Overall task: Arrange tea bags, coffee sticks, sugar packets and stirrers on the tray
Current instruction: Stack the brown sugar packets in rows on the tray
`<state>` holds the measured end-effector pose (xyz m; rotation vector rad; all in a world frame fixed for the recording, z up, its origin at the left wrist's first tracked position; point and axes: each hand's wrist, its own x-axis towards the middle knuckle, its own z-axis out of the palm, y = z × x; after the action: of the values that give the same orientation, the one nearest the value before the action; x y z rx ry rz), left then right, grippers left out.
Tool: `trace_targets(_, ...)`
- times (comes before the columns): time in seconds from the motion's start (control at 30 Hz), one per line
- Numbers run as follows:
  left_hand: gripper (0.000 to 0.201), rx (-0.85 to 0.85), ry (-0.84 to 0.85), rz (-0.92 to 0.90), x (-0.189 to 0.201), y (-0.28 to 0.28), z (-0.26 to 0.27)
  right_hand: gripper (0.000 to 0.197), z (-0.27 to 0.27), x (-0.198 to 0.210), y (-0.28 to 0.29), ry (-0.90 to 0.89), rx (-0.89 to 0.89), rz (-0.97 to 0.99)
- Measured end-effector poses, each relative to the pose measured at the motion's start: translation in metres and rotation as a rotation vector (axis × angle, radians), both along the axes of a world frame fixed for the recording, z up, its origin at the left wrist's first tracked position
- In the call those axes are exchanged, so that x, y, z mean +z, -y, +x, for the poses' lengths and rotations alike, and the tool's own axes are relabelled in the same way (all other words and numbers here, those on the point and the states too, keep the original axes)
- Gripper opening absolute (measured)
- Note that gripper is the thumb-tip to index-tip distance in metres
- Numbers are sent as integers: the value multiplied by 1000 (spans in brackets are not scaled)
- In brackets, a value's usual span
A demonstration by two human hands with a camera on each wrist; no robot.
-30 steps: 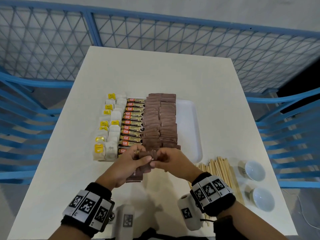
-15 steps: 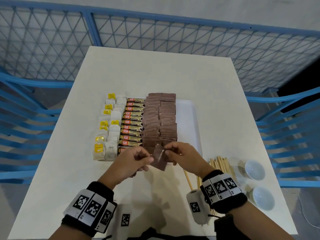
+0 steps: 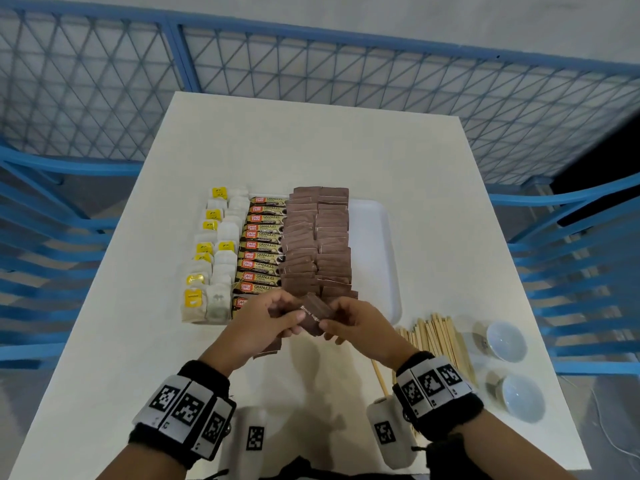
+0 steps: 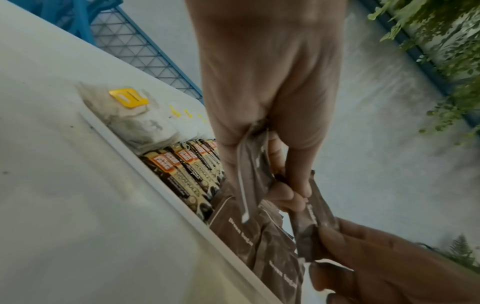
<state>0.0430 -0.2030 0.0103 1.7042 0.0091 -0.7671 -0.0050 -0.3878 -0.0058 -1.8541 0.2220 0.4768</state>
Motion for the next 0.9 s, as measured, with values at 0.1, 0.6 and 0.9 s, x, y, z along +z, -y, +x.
trace_targets(0.1,14,121,-54,-10,-4,-5,4,11,3,-4,14,55,-74,-104)
trace_targets(0.6,62,73,-168,-160,-12,-22,10,22,12,-14,25,206,231,-717)
trace_targets(0.9,30,127,-113,-149,-14,-15,7,43,7,-23,11,361,125,-777)
